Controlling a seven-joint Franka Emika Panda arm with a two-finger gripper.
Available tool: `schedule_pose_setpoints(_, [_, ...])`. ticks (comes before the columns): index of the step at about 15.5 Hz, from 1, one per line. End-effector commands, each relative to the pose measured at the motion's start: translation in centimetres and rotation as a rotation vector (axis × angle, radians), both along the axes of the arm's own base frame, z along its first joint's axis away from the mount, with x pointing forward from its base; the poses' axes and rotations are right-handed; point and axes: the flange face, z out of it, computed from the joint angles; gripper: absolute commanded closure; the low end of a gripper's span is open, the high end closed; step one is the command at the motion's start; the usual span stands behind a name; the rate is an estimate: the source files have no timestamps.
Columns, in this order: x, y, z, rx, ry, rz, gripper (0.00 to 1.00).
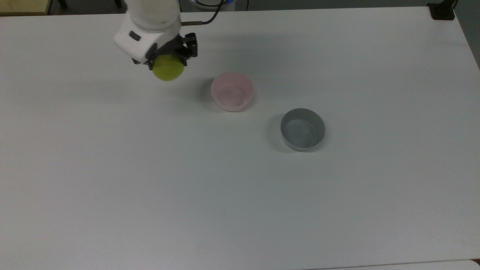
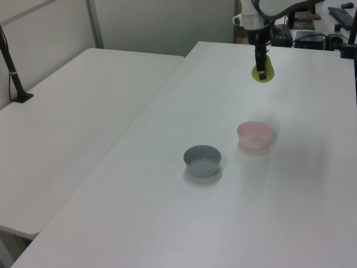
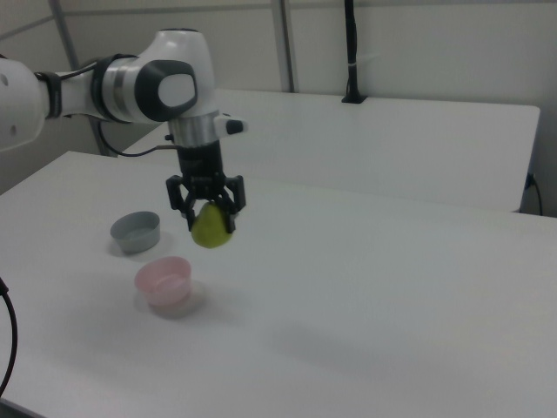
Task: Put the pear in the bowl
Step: 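Lift the pear and carry it over the pink bowl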
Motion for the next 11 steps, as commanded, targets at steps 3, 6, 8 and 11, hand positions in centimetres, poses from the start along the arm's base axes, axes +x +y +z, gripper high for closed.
schedule_pose_setpoints(3, [-0.6,10.1,0.5,-0.003,0.0,0.084,0.49])
schedule_pose_setpoints(6, [-1.2,14.0,0.3,0.016,0.002,0.129,0.48])
schedule_pose_setpoints(8, [-1.3,14.9,0.3,0.026,0.003,0.137,0.48])
schedule_pose_setpoints(11, [-1.3,15.8,-1.5,0.025,0.035,0.154,0.47])
